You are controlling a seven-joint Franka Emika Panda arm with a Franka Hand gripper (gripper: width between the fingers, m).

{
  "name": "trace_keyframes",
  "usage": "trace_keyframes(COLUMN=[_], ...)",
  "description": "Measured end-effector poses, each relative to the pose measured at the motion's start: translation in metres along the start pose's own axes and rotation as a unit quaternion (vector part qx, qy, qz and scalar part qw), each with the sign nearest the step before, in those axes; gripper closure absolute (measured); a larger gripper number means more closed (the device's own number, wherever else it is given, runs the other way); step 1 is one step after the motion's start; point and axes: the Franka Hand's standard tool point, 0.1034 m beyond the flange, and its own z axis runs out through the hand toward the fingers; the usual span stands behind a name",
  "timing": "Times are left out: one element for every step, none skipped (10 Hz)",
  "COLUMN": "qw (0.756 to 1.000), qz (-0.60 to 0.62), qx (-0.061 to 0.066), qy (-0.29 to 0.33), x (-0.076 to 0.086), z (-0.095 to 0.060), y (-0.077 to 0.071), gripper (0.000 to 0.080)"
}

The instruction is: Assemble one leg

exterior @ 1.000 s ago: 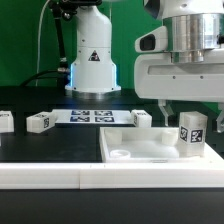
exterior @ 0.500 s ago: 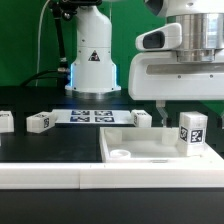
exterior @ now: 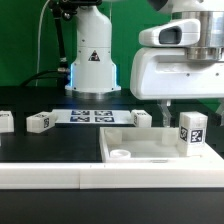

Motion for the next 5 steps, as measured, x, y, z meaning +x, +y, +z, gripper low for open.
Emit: trace_keyframes(qw=[1.000, 1.000, 1.000, 1.000, 1.000], qz=[0.003, 0.003, 0.003, 0.004, 0.004], qx=[0.000, 0.000, 0.000, 0.000, 0.000], qy=[0.000, 0.000, 0.000, 0.000, 0.000], x=[0.0003, 0.0001, 0.0002, 0.0002, 0.0002], z=[-0.0002, 0.0000, 0.0000, 0.0000, 0.0001], y=[0.0048, 0.0034, 0.0037, 0.0039, 0.0039], gripper=[0.0150, 0.0150, 0.0275, 0.0421, 0.0509])
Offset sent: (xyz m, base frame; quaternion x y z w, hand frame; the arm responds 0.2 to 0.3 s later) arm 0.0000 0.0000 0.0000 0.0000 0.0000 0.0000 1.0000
